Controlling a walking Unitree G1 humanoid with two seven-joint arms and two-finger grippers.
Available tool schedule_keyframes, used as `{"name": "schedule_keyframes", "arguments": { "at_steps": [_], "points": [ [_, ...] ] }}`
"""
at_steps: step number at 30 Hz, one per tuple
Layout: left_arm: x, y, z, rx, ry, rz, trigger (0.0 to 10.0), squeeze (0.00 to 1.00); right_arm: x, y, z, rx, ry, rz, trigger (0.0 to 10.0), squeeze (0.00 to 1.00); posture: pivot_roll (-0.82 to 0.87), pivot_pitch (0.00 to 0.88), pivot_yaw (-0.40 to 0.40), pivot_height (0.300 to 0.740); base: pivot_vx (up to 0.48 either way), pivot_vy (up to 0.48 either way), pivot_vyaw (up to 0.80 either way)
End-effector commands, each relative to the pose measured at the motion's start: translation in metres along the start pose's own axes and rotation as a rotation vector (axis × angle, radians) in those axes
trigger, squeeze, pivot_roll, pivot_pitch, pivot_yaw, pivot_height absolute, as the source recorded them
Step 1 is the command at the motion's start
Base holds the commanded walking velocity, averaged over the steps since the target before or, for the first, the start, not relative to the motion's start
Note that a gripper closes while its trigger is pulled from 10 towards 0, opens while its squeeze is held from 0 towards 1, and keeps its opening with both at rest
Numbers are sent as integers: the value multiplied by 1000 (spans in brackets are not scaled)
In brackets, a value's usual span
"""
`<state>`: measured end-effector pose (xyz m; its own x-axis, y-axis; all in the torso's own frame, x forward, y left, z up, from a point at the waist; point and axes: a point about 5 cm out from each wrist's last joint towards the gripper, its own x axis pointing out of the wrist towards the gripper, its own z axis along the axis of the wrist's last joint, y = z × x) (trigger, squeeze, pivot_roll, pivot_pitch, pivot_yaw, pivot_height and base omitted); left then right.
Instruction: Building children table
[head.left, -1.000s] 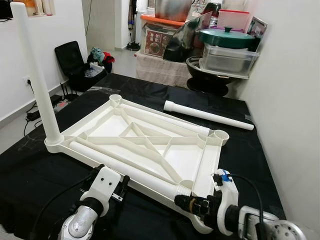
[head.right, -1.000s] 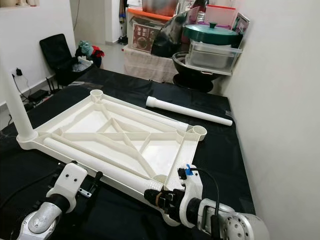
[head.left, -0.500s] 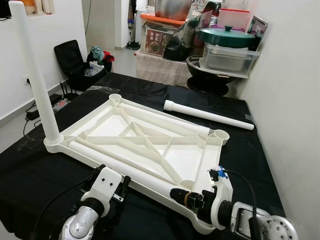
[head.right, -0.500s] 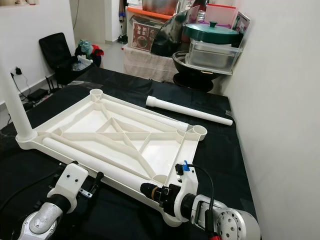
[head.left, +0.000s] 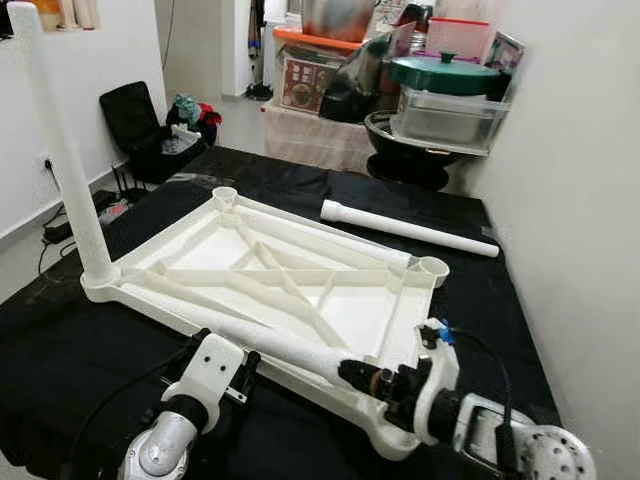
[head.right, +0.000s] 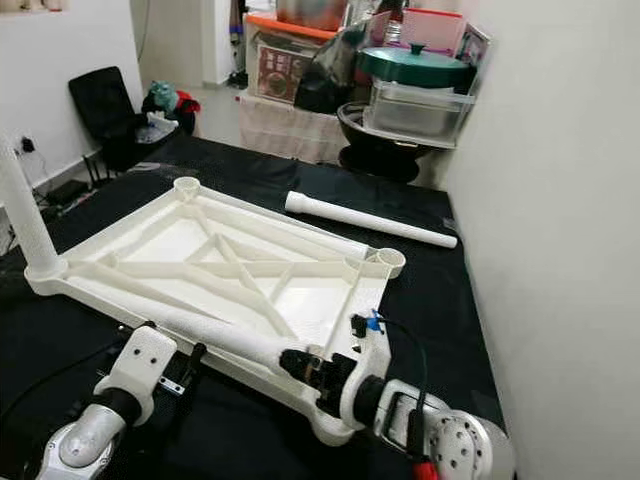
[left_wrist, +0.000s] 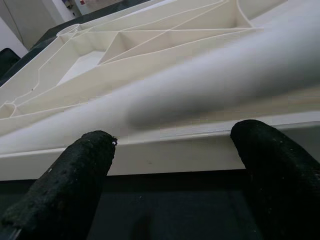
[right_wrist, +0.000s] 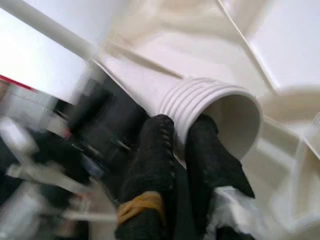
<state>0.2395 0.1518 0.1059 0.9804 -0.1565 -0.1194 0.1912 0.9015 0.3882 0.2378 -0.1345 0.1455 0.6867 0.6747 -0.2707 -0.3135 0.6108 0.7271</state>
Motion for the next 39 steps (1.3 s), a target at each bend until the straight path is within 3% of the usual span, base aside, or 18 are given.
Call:
{"name": "schedule_keyframes", "arguments": {
  "at_steps": [1, 9, 11, 15, 25, 30, 33, 37, 39],
  "points": [
    [1, -2, 0, -2, 7, -5, 10000, 0, -2, -4, 7, 10, -50, -23, 0, 0, 67, 0, -157, 740, 0, 0, 0],
    [1, -2, 0, 0, 6, -2, 10000, 0, -18, -4, 37, 25, -228, 79, 0, 0, 65, 0, -157, 740, 0, 0, 0],
    [1, -1, 0, 1, 6, -3, 10000, 0, -34, -6, 54, 30, -329, 149, 0, 0, 61, 0, -151, 740, 0, 0, 0],
    [1, -1, 0, 2, 8, -6, 10000, 0, -49, -5, 71, 22, -432, 217, 0, 0, 60, 0, -148, 740, 0, 0, 0],
    [2, 4, -1, 11, -3, 15, 10000, 0, -54, -8, 84, 73, -541, 253, 0, 0, 71, 0, -145, 740, 0, 0, 0],
    [3, 10, 11, -112, -68, 48, 10000, 0, -50, -6, 77, 94, -532, 294, 0, 0, 76, 0, -143, 740, 0, 0, 0],
    [4, 6, 37, -318, -177, -2, 10000, 0, -36, 6, 61, 101, -461, 357, 0, 0, 76, 0, -136, 740, 0, 0, 0],
    [4, 1, 48, -348, -240, -70, 10000, 0, -29, 7, 55, 116, -438, 367, 0, 0, 82, 0, -129, 740, 0, 0, 0],
    [5, 2, 52, -423, -268, -98, 10000, 0, -25, 6, 54, 130, -434, 363, 0, 0, 84, 0, -124, 740, 0, 0, 0]
  ]
}}
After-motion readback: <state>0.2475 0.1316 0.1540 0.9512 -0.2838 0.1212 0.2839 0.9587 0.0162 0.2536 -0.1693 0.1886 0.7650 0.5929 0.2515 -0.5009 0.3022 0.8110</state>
